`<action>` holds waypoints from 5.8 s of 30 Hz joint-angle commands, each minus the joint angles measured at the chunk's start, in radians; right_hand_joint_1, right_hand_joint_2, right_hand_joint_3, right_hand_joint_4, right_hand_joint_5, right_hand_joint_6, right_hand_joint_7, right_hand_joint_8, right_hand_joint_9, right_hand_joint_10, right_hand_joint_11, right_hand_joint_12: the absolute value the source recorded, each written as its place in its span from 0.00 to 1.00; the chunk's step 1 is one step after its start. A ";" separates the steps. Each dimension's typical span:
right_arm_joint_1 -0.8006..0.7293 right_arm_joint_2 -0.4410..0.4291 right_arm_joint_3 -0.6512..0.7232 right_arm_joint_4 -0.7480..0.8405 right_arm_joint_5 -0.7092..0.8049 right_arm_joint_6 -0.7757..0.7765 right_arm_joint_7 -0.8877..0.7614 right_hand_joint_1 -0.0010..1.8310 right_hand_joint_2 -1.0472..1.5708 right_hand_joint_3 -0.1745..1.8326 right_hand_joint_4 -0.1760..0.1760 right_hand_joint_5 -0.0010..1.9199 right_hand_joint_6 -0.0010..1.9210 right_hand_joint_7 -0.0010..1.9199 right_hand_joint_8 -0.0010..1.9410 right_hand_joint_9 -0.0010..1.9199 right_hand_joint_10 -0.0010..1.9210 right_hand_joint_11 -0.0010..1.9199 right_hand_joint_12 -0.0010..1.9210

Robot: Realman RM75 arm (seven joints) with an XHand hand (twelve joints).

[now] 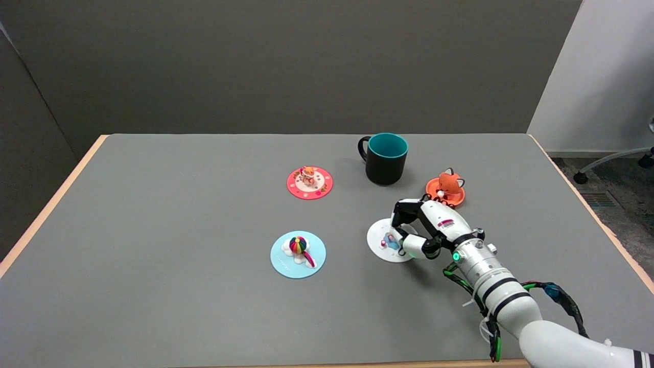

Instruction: Pick up the white cup lid.

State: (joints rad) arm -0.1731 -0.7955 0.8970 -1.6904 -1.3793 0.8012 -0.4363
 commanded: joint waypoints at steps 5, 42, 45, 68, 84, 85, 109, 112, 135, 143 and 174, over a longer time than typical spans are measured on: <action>-0.005 0.037 0.023 -0.028 0.001 -0.016 -0.002 0.54 0.67 0.48 0.29 0.44 0.16 0.37 0.34 0.33 0.33 0.26 0.11; -0.026 0.065 0.184 0.010 0.001 -0.304 -0.134 0.54 0.65 0.50 0.33 0.42 0.14 0.40 0.25 0.32 0.25 0.25 0.12; -0.021 0.065 0.203 0.024 0.001 -0.340 -0.134 0.54 0.65 0.50 0.33 0.42 0.14 0.40 0.24 0.31 0.24 0.25 0.12; -0.012 0.069 0.215 0.041 0.001 -0.343 -0.133 0.46 0.88 0.21 0.68 0.29 0.85 0.10 0.62 0.23 0.49 0.28 0.14; -0.012 0.069 0.236 -0.014 -0.012 -0.341 -0.134 0.58 0.75 0.51 0.65 0.05 0.73 0.00 0.60 0.16 0.58 0.30 0.11; -0.012 0.069 0.239 -0.022 -0.012 -0.345 -0.134 0.58 0.75 0.51 0.65 0.06 0.73 0.00 0.61 0.16 0.58 0.30 0.11; -0.023 0.077 0.293 -0.062 -0.047 -0.452 -0.133 0.50 0.57 0.59 0.43 0.40 0.15 0.35 0.09 0.30 0.10 0.22 0.16; -0.023 0.077 0.305 -0.054 -0.047 -0.465 -0.133 0.50 0.57 0.59 0.43 0.40 0.15 0.35 0.09 0.30 0.10 0.22 0.16; -0.016 0.083 0.351 0.050 -0.133 -0.559 -0.126 0.50 0.57 0.59 0.43 0.39 0.14 0.34 0.09 0.30 0.10 0.22 0.16; -0.015 0.083 0.348 0.043 -0.140 -0.560 -0.133 0.50 0.57 0.58 0.42 0.39 0.14 0.35 0.09 0.31 0.10 0.22 0.15; -0.019 0.080 0.312 0.023 -0.141 -0.545 -0.135 0.51 0.61 0.53 0.49 0.45 0.29 0.41 0.13 0.32 0.09 0.23 0.13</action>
State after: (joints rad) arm -0.1911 -0.7136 1.2293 -1.6700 -1.5183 0.2510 -0.5691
